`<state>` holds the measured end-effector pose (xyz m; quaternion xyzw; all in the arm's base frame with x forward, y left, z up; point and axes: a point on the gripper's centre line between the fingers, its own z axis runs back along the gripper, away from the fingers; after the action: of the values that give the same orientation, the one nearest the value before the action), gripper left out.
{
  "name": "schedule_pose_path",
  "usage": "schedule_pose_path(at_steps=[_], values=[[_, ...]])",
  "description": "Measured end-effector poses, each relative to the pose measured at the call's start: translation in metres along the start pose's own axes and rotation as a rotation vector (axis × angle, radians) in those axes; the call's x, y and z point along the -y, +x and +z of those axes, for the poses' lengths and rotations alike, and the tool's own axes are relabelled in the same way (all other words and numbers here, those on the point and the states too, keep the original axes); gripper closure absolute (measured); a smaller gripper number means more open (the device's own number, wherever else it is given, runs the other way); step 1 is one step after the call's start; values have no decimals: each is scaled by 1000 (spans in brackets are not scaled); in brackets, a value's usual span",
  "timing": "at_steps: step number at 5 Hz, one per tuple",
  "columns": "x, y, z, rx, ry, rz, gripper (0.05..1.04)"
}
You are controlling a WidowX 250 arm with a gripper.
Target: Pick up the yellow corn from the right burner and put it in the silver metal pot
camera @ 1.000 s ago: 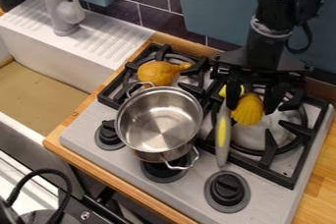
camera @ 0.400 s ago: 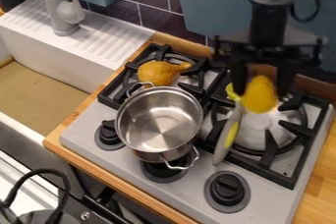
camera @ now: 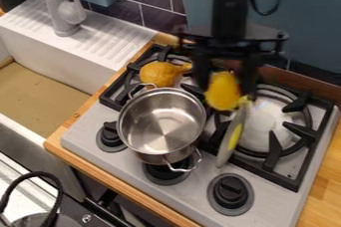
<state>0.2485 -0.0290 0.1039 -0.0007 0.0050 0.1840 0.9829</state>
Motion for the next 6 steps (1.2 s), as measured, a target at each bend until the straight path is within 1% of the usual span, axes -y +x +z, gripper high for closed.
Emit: schedule_pose_path(at_steps=[1,2,3,4,5,6], values=[[-21,2,-3,-30,10,-32,480],[-44,4,-3,-72,9,-76,480],[-63,4,-6,-89,19,-123,480],[-72,-6,-21,-114,41,-169,480],[-71,-12,-29,-120,46,-172,480],[-65,-16,-33,-115,50,-172,480]])
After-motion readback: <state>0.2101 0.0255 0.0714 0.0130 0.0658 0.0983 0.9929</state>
